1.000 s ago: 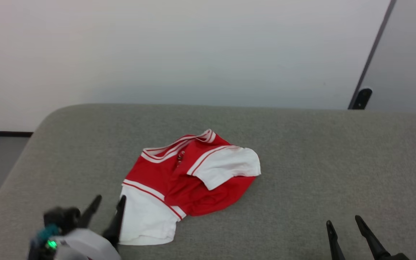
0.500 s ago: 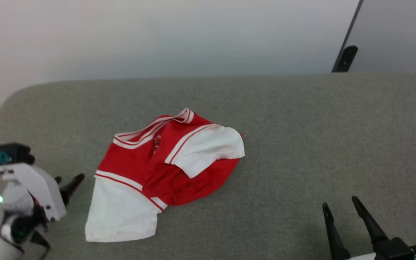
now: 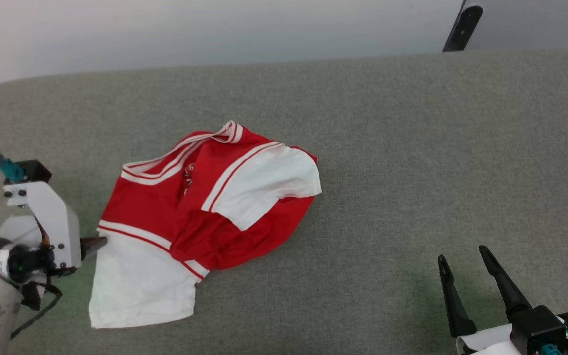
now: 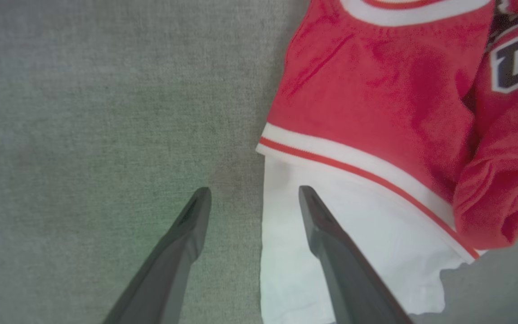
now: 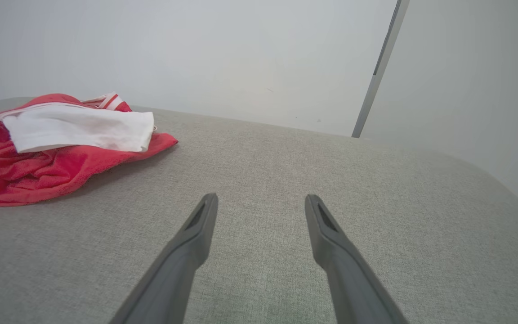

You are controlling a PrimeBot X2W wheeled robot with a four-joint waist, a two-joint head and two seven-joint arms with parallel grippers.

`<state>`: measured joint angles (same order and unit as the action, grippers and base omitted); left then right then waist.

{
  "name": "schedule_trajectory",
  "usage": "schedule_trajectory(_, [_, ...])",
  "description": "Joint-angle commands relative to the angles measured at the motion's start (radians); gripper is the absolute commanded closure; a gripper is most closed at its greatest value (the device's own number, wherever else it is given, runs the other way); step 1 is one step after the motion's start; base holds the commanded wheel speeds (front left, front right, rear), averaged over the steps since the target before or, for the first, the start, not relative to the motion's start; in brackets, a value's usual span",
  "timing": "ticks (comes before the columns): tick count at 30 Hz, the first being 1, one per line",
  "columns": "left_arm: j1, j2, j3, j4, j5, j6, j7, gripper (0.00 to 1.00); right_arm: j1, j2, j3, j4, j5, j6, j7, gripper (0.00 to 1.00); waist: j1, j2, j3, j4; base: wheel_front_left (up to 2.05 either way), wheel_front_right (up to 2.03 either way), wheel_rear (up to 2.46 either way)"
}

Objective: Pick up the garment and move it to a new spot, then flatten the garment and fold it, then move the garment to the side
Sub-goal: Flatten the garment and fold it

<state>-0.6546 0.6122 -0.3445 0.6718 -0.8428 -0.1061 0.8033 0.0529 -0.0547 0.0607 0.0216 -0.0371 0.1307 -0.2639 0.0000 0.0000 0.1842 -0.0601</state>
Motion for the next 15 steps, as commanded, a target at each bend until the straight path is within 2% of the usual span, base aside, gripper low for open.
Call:
schedule_trajectory(1, [-0.019, 0.000, -0.004, 0.016, 0.005, 0.010, 0.016, 0.00, -0.012, -0.002, -0.001, -0.004, -0.007, 0.000, -0.001, 0.00, 0.0000, 0.0000, 0.025, -0.013, 0.00, 0.00, 0.00])
schedule_trajectory(9, [-0.049, -0.032, -0.044, 0.091, 0.012, 0.053, 0.114, 0.00, -0.024, -0.001, -0.004, -0.009, -0.010, 0.000, -0.001, 0.00, 0.0000, 0.0000, 0.061, -0.017, 0.00, 0.00, 0.00])
schedule_trajectory(15, [-0.055, -0.056, -0.068, 0.119, 0.018, 0.065, 0.149, 0.00, -0.033, 0.000, -0.005, -0.006, -0.012, 0.000, -0.001, 0.00, 0.0000, 0.0000, 0.075, -0.015, 0.00, 0.00, 0.00])
